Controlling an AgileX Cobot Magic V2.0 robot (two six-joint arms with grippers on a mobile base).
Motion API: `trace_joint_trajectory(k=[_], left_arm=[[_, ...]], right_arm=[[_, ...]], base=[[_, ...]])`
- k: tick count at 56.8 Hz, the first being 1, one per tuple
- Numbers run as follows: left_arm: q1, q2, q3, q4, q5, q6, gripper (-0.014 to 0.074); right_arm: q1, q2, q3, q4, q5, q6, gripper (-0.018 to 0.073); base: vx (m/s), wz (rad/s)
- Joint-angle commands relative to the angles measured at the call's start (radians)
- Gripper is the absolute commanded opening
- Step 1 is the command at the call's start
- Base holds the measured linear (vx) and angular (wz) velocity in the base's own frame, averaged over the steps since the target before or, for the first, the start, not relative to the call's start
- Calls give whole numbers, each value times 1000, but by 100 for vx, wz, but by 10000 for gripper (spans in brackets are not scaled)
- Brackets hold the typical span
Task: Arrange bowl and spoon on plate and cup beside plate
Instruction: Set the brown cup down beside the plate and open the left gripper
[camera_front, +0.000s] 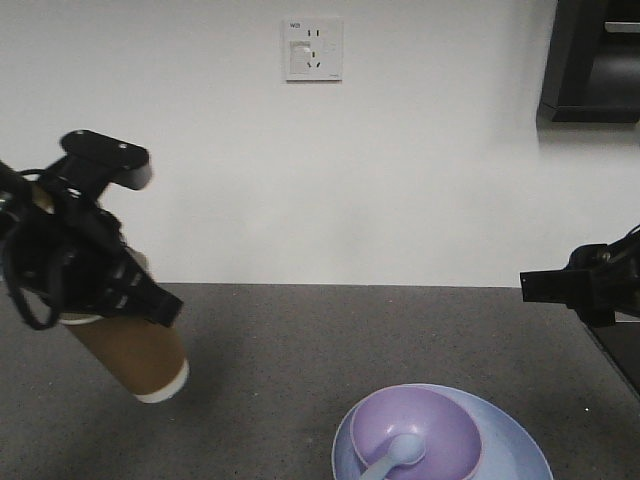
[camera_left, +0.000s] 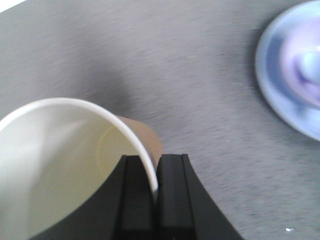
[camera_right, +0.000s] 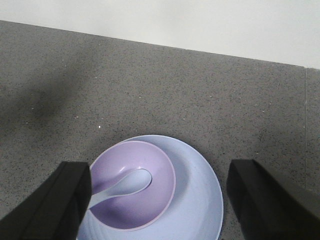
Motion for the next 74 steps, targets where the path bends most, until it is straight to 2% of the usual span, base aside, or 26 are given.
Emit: trace_joint_trajectory(k=[1, 11, 27, 33, 49, 57, 66, 74], left_arm=[[-79, 30, -55, 5, -51, -35, 0], [-178, 140, -104, 63, -53, -85, 0], [-271, 258, -164, 65, -50, -92, 0], [-291, 283, -181, 67, -40, -91, 0], [-294, 291, -182, 99, -36, -91, 23], [-294, 291, -182, 98, -36, -91, 113], [-294, 291, -182, 83, -37, -91, 298], [-298, 291, -182, 84, -36, -91, 426]], right_arm=[[-3, -18, -35, 6, -70, -6, 592], [-3, -18, -35, 6, -69, -6, 592], [-3, -18, -35, 6, -68, -6, 592], [-3, -18, -35, 6, -67, -6, 592], [-1, -18, -35, 12, -65, -6, 592], [-1, -18, -35, 21, -65, -6, 592], [-1, -18, -35, 22, -64, -6, 592], [-1, -18, -35, 22, -62, -6, 592]], base=[[0, 0], [0, 0], [0, 0], [0, 0], [0, 0], [0, 0], [0, 0], [0, 0]])
